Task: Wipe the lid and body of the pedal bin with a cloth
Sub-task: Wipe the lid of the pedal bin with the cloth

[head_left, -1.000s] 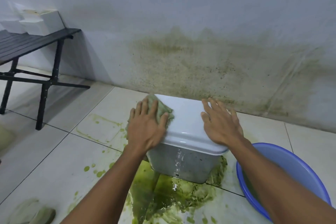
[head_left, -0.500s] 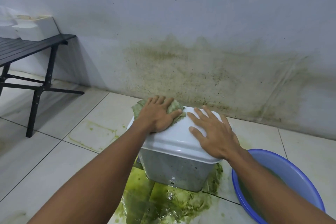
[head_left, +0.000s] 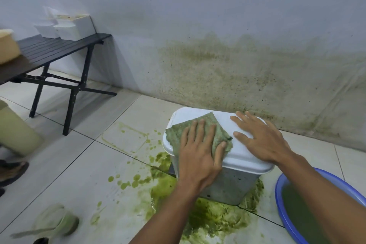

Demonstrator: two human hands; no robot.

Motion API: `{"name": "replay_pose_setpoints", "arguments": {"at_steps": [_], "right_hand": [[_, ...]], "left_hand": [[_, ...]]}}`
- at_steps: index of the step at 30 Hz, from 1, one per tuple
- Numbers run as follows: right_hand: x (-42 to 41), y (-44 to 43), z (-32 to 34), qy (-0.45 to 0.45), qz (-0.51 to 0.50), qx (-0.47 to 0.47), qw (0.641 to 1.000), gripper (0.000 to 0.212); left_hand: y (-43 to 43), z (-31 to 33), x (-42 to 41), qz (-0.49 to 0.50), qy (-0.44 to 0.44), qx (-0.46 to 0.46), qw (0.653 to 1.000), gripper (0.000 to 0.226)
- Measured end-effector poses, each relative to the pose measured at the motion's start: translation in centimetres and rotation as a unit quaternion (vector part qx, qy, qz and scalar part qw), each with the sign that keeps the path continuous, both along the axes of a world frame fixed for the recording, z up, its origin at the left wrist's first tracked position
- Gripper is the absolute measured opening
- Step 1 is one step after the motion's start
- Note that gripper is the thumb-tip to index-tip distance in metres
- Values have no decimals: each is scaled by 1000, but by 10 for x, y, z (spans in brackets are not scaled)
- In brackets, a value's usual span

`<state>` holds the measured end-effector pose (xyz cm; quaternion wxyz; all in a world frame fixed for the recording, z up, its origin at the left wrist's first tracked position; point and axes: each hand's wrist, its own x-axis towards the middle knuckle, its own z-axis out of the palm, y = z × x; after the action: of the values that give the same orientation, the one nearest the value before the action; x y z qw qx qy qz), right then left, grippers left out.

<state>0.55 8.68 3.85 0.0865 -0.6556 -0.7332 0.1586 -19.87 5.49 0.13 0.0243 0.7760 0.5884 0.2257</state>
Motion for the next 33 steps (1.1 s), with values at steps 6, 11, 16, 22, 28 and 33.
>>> {"name": "replay_pose_setpoints", "arguments": {"at_steps": [6,11,16,22,28,33], "right_hand": [[-39,7,10,2,-103,8,995,52],[-53,5,-9,-101,-75,9,992,66],[-47,12,-8,-104,-53,12,993,67],[0,31,3,-73,59,17,995,56],[3,30,-4,-17,30,42,999,49],[5,29,-3,61,-15,62,996,45]], "left_hand": [[20,2,-38,117,-123,-24,985,70],[77,23,-65,68,-129,-149,978,62],[112,36,-59,45,-77,-232,969,63],[35,25,-35,65,-71,-180,979,68],[25,22,-16,-49,111,-115,986,81],[23,28,32,-113,156,-100,976,74]]}}
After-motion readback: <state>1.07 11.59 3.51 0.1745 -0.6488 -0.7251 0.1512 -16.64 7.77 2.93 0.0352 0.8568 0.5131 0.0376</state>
